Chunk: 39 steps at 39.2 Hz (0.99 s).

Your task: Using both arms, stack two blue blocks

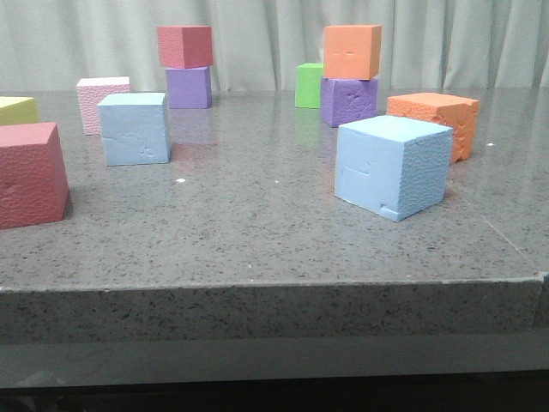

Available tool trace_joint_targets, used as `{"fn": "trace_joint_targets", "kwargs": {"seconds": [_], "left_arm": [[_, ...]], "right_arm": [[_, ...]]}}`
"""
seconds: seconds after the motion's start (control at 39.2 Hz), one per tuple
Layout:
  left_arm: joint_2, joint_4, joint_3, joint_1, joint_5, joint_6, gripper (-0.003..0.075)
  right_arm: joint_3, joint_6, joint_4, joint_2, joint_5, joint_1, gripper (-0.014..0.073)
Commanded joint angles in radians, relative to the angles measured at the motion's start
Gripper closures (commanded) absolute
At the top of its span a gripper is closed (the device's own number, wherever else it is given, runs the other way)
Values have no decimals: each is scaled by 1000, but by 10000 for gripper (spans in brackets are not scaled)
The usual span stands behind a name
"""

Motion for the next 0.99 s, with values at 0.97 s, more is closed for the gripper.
{"fn": "trace_joint_targets", "kwargs": {"seconds": [0.97], "left_arm": [[462,13,-582,0,288,-20,741]], "right_arm": [[-712,32,-2,410,372,0,662]]}}
